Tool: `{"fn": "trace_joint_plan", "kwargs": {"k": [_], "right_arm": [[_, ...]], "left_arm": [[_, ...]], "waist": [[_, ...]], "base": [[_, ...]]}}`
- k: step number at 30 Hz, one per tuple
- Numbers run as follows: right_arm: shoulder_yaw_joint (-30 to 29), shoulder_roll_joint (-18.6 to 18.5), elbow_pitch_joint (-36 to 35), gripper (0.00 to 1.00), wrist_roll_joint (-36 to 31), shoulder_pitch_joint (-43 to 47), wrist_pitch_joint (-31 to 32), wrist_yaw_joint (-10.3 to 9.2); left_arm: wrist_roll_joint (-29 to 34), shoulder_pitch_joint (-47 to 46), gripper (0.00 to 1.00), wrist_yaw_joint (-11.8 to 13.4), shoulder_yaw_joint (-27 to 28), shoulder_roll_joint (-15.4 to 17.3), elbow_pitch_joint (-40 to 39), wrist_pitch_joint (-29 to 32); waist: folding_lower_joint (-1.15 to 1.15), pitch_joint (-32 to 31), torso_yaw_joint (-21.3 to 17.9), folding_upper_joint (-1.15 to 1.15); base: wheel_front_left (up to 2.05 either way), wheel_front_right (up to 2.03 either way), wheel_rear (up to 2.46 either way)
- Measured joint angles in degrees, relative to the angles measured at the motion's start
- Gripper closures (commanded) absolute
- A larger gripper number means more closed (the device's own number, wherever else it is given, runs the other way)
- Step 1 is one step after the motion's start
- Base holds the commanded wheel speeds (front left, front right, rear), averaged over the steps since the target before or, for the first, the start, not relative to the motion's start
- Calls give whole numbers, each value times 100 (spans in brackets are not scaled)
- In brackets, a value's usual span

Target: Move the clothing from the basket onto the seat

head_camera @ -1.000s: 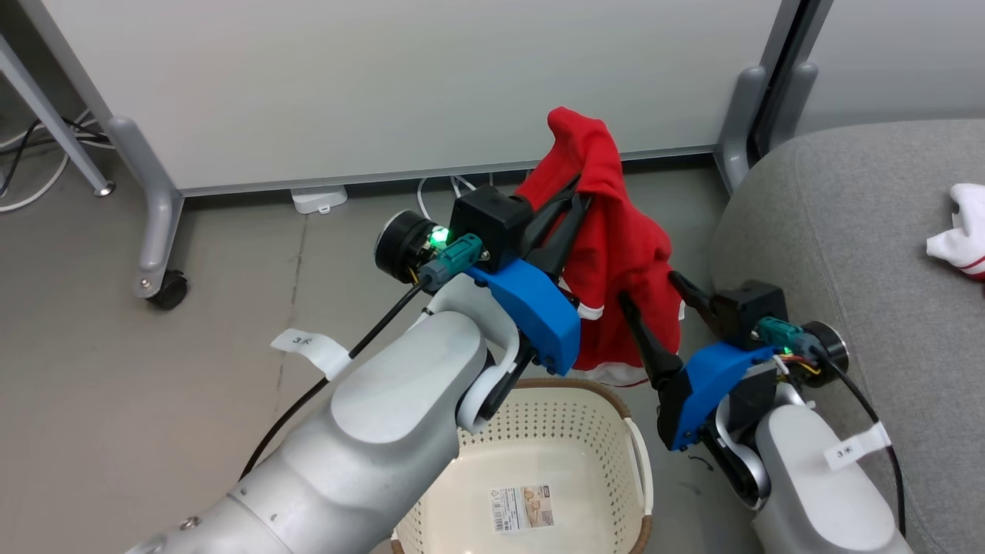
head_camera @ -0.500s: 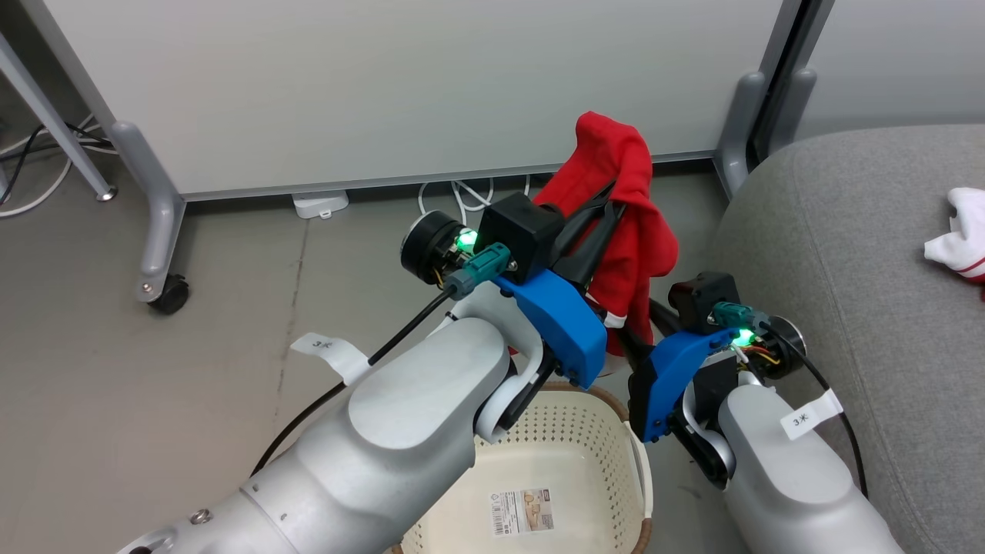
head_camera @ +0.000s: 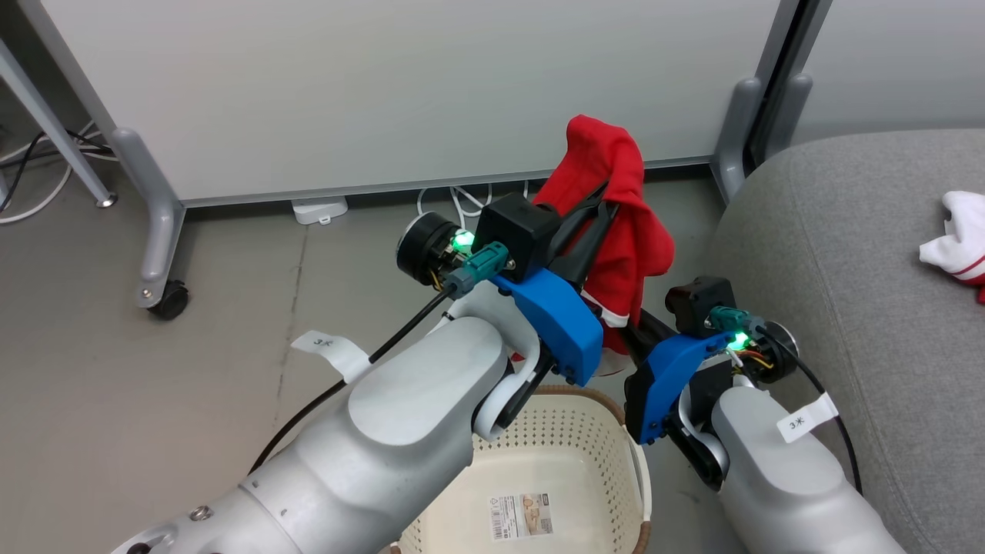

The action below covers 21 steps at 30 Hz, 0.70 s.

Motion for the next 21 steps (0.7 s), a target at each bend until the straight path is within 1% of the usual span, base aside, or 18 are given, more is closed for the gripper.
{"fn": "trace_joint_plan", "kwargs": {"k": [4, 5, 6, 7, 8, 15, 21], "right_arm": [[67, 2, 134, 100, 90, -28, -82, 0], [81, 2, 162, 100, 103, -49, -98, 0], [96, 2, 187, 100, 130, -65, -123, 0], [111, 3, 212, 100, 140, -71, -142, 1], [122, 4, 247, 100, 152, -77, -153, 0], [180, 3, 414, 100, 254, -140, -272, 0], [225, -16, 510, 100, 300, -188, -341, 0]], "left_arm": [[-32, -16, 100, 3, -21, 0, 35, -15], [-41, -19, 84, 8, -22, 0, 42, -16], [-48, -20, 60, 9, -24, 0, 49, -16], [-52, -20, 28, 9, -30, 0, 65, -16], [-101, -20, 0, 19, -30, -2, 86, 33], [-182, -20, 0, 43, -97, -1, 155, 163], [-200, 1, 0, 51, -105, 44, 187, 155]], "waist": [[0, -16, -9, 0], [0, -19, -11, 0], [0, -21, -13, 0], [0, -24, -16, 0], [0, -27, -19, 0], [0, -33, -18, 0], [0, -24, -19, 0]], "base": [[0, 0, 0], [0, 0, 0], [0, 0, 0], [0, 0, 0], [0, 0, 0], [0, 0, 0], [0, 0, 0]]}}
